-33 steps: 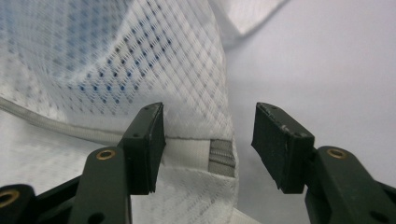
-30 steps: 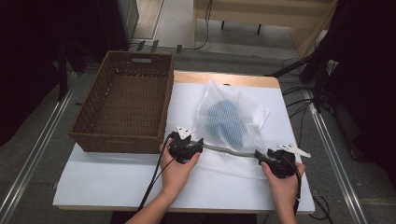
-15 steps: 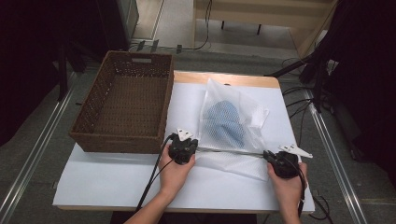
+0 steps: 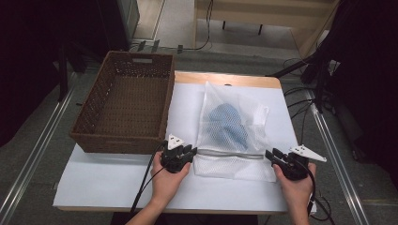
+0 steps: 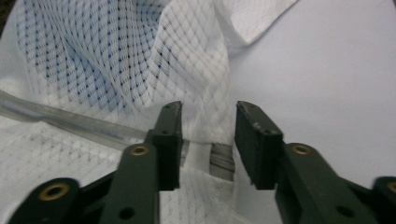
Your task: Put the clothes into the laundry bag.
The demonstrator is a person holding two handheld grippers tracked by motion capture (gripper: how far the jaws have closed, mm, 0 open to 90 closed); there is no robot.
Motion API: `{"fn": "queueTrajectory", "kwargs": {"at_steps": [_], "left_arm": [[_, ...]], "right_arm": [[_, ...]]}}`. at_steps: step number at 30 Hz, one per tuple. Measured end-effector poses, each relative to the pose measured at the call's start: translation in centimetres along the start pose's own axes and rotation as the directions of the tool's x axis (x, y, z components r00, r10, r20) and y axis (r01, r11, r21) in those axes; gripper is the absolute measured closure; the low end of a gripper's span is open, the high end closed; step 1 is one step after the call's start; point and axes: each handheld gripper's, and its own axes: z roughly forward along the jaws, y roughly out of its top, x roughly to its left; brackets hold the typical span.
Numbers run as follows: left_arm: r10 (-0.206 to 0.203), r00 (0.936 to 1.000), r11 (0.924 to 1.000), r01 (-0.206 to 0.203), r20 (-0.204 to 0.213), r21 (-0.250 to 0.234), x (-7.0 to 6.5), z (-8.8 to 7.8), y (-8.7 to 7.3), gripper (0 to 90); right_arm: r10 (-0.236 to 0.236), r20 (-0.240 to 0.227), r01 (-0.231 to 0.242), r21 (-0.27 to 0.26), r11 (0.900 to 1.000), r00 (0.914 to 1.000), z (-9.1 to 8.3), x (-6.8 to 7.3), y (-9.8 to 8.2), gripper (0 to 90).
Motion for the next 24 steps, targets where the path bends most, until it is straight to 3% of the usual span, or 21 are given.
{"fn": "queueTrajectory", "kwargs": {"at_steps": [5,11,19,24], "left_arm": [[0.046,0.9989,0.9981,-0.046,-0.013,-0.041,-0.2,-0.3,-0.1,55.8],[0.092,0.9949,0.9938,-0.089,0.041,-0.067,-0.2,-1.2,-0.5,39.1],[0.142,0.9897,0.987,-0.141,0.012,-0.078,0.1,-3.5,-1.4,14.6],[0.176,0.9805,0.9822,-0.169,0.087,-0.082,1.1,-5.1,-2.2,5.2]], "right_arm": [[-0.007,0.021,0.008,-0.019,1.0,0.9998,-0.2,0.0,-0.1,48.2],[-0.018,0.01,0.018,-0.042,0.999,0.9998,-0.7,0.0,-0.4,36.7],[-0.028,-0.039,0.026,-0.046,0.999,0.9988,-1.2,0.7,-0.7,16.1],[-0.041,-0.04,0.04,-0.028,0.999,0.9983,-1.4,1.4,-1.0,13.5]]}}
